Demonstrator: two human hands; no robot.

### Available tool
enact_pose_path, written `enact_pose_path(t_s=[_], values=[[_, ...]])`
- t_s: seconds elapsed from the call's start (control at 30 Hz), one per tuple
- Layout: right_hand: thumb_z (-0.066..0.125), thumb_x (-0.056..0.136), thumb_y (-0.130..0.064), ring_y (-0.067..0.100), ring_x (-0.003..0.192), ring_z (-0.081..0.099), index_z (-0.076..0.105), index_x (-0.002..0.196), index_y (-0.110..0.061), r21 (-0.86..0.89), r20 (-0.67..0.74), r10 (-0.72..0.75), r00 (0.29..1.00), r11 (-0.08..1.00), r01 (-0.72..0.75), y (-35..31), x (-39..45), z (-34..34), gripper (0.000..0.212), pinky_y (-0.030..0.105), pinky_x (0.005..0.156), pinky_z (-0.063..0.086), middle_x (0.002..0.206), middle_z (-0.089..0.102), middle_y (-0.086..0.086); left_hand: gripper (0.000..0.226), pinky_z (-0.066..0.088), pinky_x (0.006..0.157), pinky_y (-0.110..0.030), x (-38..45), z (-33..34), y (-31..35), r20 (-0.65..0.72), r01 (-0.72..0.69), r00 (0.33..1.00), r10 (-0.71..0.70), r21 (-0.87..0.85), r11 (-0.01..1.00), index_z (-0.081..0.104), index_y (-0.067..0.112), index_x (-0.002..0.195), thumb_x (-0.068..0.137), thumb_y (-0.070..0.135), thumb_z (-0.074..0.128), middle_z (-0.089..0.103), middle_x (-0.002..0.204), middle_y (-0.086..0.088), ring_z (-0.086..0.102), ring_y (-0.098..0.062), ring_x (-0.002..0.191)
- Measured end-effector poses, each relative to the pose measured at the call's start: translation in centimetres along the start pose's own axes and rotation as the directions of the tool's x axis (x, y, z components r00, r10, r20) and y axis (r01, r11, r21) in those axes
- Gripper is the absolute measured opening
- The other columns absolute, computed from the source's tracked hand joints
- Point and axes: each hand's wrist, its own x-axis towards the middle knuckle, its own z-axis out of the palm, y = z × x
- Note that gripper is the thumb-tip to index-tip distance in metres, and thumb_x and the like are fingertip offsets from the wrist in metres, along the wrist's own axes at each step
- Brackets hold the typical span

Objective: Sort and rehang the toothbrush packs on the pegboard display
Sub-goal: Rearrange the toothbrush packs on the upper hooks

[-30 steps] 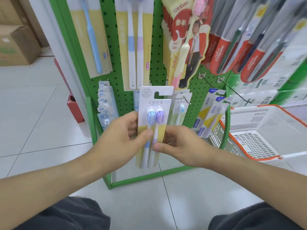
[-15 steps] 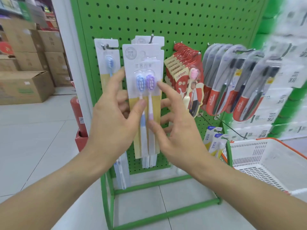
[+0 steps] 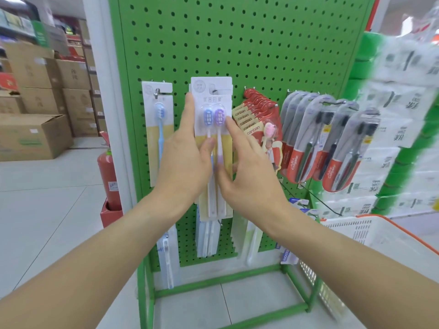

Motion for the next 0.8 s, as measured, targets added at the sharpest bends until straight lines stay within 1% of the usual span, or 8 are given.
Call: enact_pose_path(t_s=[0.13, 0.2, 0.27, 0.33, 0.43, 0.53, 0.7, 0.8], values=[[0.053, 0.102, -0.026, 0.016, 0.084, 0.055, 0.016, 0.162, -0.03, -0.01, -0.01, -0.019, 1.0, 1.0, 0.019, 0.0, 0.3, 0.1, 0.071, 0.045, 0.086, 0.049, 0.133, 0.048, 0.0, 0.08, 0.044, 0.057, -0.02, 0.5, 0.0, 0.4, -0.008, 0.001, 1.0, -0.001, -0.005, 1.0, 0.01, 0.041, 0.16, 0.101, 0.014, 0.058, 0.063, 0.078, -0.006, 0.042, -0.004, 0.047], [0.053, 0.102, -0.024, 0.015, 0.104, 0.053, 0.017, 0.162, -0.027, -0.013, -0.019, -0.016, 1.0, 1.0, 0.015, 0.1, 0.5, 0.0, 0.07, 0.037, 0.094, 0.046, 0.143, 0.045, -0.001, 0.08, 0.045, 0.057, -0.023, 0.7, 0.1, 0.4, -0.002, -0.013, 1.0, 0.013, 0.007, 1.0, 0.01, 0.04, 0.16, 0.101, 0.015, 0.058, 0.066, 0.089, -0.008, 0.043, -0.005, 0.049], [0.053, 0.101, -0.021, 0.011, 0.127, 0.041, 0.017, 0.161, -0.024, -0.007, -0.009, 0.01, 1.0, 1.0, -0.01, 0.3, 0.7, 0.1, 0.07, 0.025, 0.102, 0.035, 0.153, 0.04, -0.002, 0.078, 0.04, 0.058, -0.019, 0.7, 0.5, 0.2, 0.008, -0.059, 0.998, 0.059, 0.053, 0.997, 0.012, 0.035, 0.161, 0.101, 0.016, 0.059, 0.06, 0.081, 0.001, 0.049, -0.006, 0.054], [0.054, 0.099, -0.019, 0.017, 0.134, 0.042, 0.018, 0.16, -0.022, 0.01, 0.019, 0.021, 1.0, 1.0, -0.022, 0.4, 0.7, 0.3, 0.071, 0.034, 0.109, 0.037, 0.154, 0.04, 0.001, 0.076, 0.035, 0.067, -0.017, 0.6, 0.9, -0.3, -0.009, -0.09, 0.996, 0.091, 0.108, 0.99, 0.013, 0.027, 0.162, 0.101, 0.019, 0.058, 0.059, 0.079, 0.005, 0.056, -0.008, 0.068], [0.055, 0.098, -0.021, 0.027, 0.113, 0.058, 0.018, 0.158, -0.024, 0.005, 0.042, 0.032, 0.999, 0.999, -0.032, 0.5, 0.9, 0.8, 0.071, 0.051, 0.095, 0.048, 0.136, 0.053, 0.009, 0.075, 0.03, 0.08, -0.014, 0.6, 1.5, -1.5, -0.06, -0.063, 0.996, 0.073, 0.146, 0.987, 0.012, 0.028, 0.161, 0.101, 0.023, 0.056, 0.07, 0.109, -0.005, 0.064, -0.024, 0.098], [0.056, 0.098, -0.023, 0.028, 0.089, 0.061, 0.017, 0.156, -0.025, -0.03, 0.062, 0.033, 0.998, 0.999, -0.031, 0.4, 1.0, 0.8, 0.07, 0.046, 0.079, 0.05, 0.115, 0.058, 0.013, 0.074, 0.039, 0.086, -0.025, 0.7, 1.5, -1.8, -0.083, -0.075, 0.992, 0.09, 0.177, 0.981, 0.013, 0.034, 0.16, 0.101, 0.026, 0.056, 0.066, 0.122, -0.001, 0.063, -0.025, 0.1], [0.057, 0.096, -0.026, 0.025, 0.105, 0.059, 0.055, 0.127, -0.014, -0.275, 0.091, 0.098, 0.991, 0.959, -0.069, -0.7, 2.8, -1.4, 0.033, 0.038, 0.086, 0.048, 0.119, 0.058, 0.005, 0.074, 0.047, 0.088, -0.045, 0.8, 1.4, -1.9, -0.091, -0.136, 0.982, 0.165, 0.267, 0.954, 0.014, 0.028, 0.162, 0.1, 0.02, 0.054, 0.055, 0.135, -0.006, 0.06, -0.028, 0.101], [0.056, 0.093, -0.019, 0.023, 0.099, 0.059, 0.066, 0.103, -0.01, -0.3, -0.077, 0.081, 0.994, 0.949, -0.1, -1.7, 5.2, -3.7, 0.016, 0.04, 0.089, 0.051, 0.105, 0.064, 0.005, 0.075, 0.046, 0.089, -0.047, 0.9, 1.5, -2.1, -0.086, -0.144, 0.981, 0.173, 0.275, 0.951, 0.012, 0.026, 0.162, 0.1, 0.019, 0.055, 0.055, 0.132, -0.008, 0.061, -0.03, 0.097]])
